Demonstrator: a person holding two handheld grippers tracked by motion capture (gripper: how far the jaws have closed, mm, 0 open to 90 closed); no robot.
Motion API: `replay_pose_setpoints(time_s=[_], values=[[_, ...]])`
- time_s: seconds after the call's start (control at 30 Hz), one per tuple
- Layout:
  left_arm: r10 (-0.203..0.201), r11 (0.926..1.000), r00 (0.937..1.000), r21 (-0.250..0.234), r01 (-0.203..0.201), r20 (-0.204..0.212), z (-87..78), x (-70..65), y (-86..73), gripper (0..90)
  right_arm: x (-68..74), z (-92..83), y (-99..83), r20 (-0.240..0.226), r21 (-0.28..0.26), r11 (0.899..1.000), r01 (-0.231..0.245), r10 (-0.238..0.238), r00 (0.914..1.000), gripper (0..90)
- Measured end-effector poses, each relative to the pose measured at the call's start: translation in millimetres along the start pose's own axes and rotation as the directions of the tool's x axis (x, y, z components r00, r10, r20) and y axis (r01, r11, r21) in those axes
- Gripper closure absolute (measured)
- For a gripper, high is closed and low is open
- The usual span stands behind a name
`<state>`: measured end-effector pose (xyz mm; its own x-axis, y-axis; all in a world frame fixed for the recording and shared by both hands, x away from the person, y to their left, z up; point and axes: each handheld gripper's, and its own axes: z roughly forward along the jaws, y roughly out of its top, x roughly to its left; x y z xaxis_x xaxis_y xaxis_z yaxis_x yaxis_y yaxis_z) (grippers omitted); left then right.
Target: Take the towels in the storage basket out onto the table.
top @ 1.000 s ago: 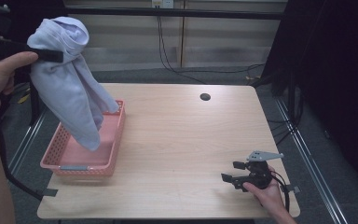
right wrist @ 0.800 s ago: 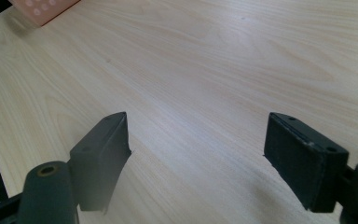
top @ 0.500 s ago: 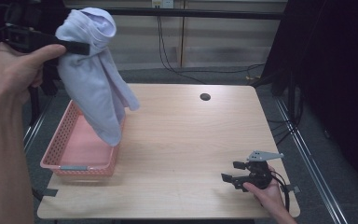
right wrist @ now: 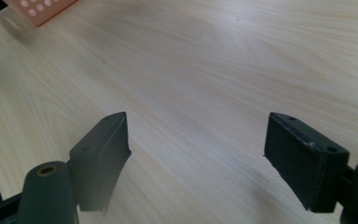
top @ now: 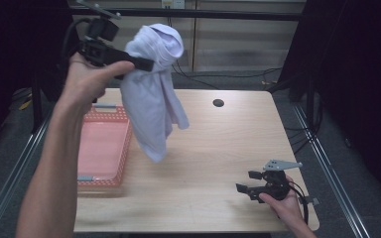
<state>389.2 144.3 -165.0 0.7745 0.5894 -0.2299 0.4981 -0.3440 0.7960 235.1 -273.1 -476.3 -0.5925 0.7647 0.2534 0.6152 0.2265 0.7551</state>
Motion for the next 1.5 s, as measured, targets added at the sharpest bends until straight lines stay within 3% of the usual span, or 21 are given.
replay_pose_setpoints(time_s=[0.1,0.17,0.33,0.4,0.47,0.5,0.63,0.83,0.87,0.93,1.03,1.07,1.1,1.17,1.2,1.23,1.27,1.37,1.4,1.5], values=[[0.031,0.9991,0.9994,0.031,-0.031,0.016,26.3,-14.8,-8.8,61.7,-2.0,-1.6,0.6,0.008,-0.013,1.0,-0.008,0.008,0.9999,21.8],[0.033,0.9985,0.9977,0.042,-0.036,0.06,47.8,-21.8,-17.0,61.5,-2.7,-2.4,0.9,0.015,-0.016,1.0,-0.017,0.017,0.9997,21.8],[0.037,0.9923,0.9946,0.115,-0.048,0.097,103.0,-36.6,-42.0,60.4,-2.5,-3.1,0.3,0.015,-0.018,1.0,-0.009,0.009,0.9999,22.2],[0.063,0.9835,0.991,0.161,-0.082,0.118,127.5,-41.7,-55.9,60.1,-3.1,-3.5,0.3,0.013,-0.02,1.0,-0.01,0.01,0.9999,22.2],[0.035,0.9808,0.9894,0.185,-0.061,0.141,149.3,-45.4,-69.6,59.7,-3.5,-3.8,0.1,0.012,-0.019,1.0,-0.013,0.013,0.9998,22.1],[0.051,0.9775,0.9887,0.196,-0.079,0.141,158.6,-47.4,-75.8,59.5,-3.8,-4.2,0.1,0.013,-0.019,1.0,-0.007,0.008,0.9999,22.1],[0.011,0.9808,0.9818,0.189,-0.047,0.19,188.9,-48.5,-102.2,57.2,-4.3,-6.0,-0.6,0.015,-0.022,1.0,-0.003,0.003,0.9999,22.1],[0.003,0.9622,0.9796,0.266,-0.057,0.201,224.7,-42.6,-148.9,47.9,-4.7,-6.4,-0.9,0.016,-0.022,1.0,-0.011,0.011,0.9998,22.1],[-0.011,0.9624,0.9786,0.268,-0.045,0.206,230.7,-39.9,-158.3,44.0,-5.0,-6.0,-0.9,0.015,-0.02,1.0,-0.008,0.008,0.9999,22.1],[-0.016,0.9614,0.9795,0.272,-0.04,0.201,237.3,-36.6,-169.6,33.3,-4.6,-5.7,-0.8,0.015,-0.019,1.0,-0.01,0.011,0.9998,22.1],[-0.003,0.9526,0.9867,0.301,-0.047,0.163,242.4,-33.2,-180.6,17.9,-4.2,-5.9,-1.1,0.013,-0.02,1.0,-0.006,0.006,0.9999,22.0],[-0.01,0.9533,0.9879,0.3,-0.037,0.155,240.9,-32.6,-180.6,16.4,-4.2,-5.6,-1.1,0.014,-0.019,1.0,-0.003,0.003,0.9999,21.9],[-0.01,0.9624,0.988,0.27,-0.033,0.154,237.8,-33.9,-180.3,16.6,-4.2,-5.6,-1.0,0.013,-0.019,1.0,-0.004,0.004,0.9999,21.8],[-0.003,0.9736,0.9797,0.224,-0.043,0.2,228.8,-34.2,-178.0,16.5,-3.8,-6.0,-0.7,0.013,-0.023,1.0,-0.007,0.008,0.9999,21.7],[0.005,0.9748,0.9791,0.217,-0.05,0.203,223.6,-34.7,-176.1,16.2,-3.2,-6.3,-0.6,0.019,-0.025,1.0,-0.004,0.004,0.9998,21.7],[0.03,0.9755,0.9848,0.21,-0.066,0.171,218.1,-36.6,-173.5,15.8,-3.0,-6.4,-0.5,0.021,-0.028,1.0,0.0,0.001,0.9998,21.7],[0.039,0.9745,0.9864,0.212,-0.073,0.159,213.2,-37.6,-171.1,15.7,-2.7,-6.6,-0.2,0.016,-0.028,1.0,-0.005,0.005,0.9998,21.6],[0.062,0.9768,0.9881,0.195,-0.09,0.141,196.9,-42.6,-166.8,15.8,-2.0,-6.0,1.5,0.017,-0.031,0.999,-0.007,0.007,0.9998,21.7],[0.085,0.9779,0.9856,0.177,-0.111,0.146,188.8,-47.0,-167.0,15.8,-1.9,-6.1,2.5,0.016,-0.037,0.999,-0.007,0.008,0.9998,22.8],[0.082,0.9843,0.9821,0.141,-0.106,0.17,168.9,-56.5,-172.0,31.7,0.3,-9.2,7.3,0.007,-0.062,0.998,0.004,-0.004,1.0,29.1]])
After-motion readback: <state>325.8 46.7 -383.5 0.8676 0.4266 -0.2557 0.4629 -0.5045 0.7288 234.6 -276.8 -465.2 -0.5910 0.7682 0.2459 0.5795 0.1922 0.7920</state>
